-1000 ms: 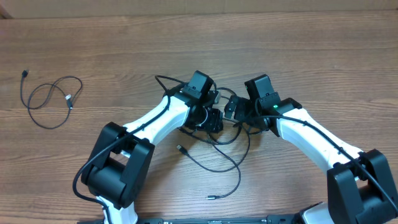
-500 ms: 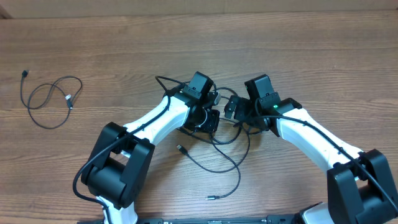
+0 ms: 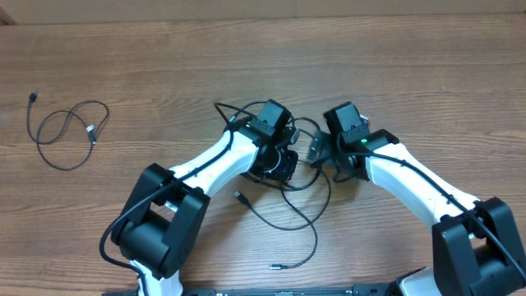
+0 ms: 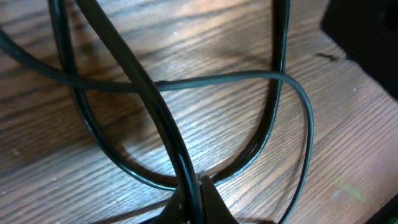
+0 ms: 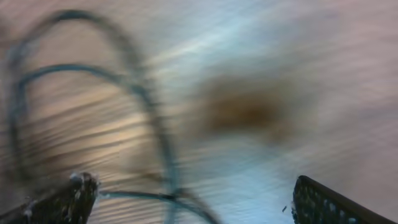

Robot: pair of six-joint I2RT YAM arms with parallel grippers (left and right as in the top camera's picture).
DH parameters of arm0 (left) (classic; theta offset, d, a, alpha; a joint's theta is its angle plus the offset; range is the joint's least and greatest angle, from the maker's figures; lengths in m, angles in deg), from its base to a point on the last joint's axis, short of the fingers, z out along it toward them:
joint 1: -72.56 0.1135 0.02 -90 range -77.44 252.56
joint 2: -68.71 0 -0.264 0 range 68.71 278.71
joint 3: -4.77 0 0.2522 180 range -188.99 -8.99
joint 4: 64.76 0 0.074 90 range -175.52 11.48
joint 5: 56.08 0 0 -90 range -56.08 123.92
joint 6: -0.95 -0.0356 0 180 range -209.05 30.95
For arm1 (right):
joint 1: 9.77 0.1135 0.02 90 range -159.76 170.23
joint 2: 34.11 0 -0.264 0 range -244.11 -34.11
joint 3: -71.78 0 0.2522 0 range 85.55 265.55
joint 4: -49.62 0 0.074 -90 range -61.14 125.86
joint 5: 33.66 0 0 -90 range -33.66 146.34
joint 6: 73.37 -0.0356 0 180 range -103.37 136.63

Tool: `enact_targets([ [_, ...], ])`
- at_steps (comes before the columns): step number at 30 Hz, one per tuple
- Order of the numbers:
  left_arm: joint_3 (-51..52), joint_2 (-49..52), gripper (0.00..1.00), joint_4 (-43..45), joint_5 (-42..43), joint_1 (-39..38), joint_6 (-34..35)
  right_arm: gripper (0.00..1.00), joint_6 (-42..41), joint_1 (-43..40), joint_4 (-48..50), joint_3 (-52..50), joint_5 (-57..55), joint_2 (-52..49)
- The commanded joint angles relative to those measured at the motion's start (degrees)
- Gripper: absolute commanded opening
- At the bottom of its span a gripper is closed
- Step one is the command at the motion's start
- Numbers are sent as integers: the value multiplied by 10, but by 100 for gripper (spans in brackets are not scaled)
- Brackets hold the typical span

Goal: Untangle cables

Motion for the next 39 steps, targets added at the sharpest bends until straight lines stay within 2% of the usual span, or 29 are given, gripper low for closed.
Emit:
enact_targets([
  [1, 3, 6, 4, 0, -28, -12, 0, 100, -118, -10, -34, -1, -128, 9],
  [12, 3, 6, 4, 0, -40, -16, 0, 100, -125, -44, -43, -4, -151, 9],
  [20, 2, 0, 4, -1, -41, -2, -7, 100, -125, -47, -43, -4, -78, 9],
  [25, -39, -18, 4, -57, -40, 16, -36, 100, -125, -47, -41, -4, -78, 9],
  [30, -105, -50, 4, -139, -45, 25, -95, 100, -125, -47, -41, -4, -76, 9],
  [39, -258, -129, 4, -242, -170, 27, -97, 100, -125, -47, -41, -4, -76, 9],
])
